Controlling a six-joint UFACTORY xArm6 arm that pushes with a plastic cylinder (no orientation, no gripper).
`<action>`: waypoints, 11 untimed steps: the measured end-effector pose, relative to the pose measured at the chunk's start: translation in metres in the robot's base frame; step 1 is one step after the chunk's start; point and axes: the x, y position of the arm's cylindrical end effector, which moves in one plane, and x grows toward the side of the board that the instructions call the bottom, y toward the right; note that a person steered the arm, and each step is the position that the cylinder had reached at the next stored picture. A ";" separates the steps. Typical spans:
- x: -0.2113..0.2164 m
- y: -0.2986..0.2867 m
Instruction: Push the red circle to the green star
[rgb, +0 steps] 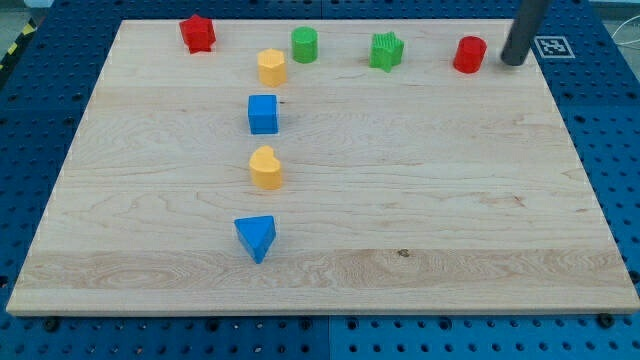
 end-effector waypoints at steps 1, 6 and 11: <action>-0.002 0.031; -0.001 0.044; 0.002 -0.086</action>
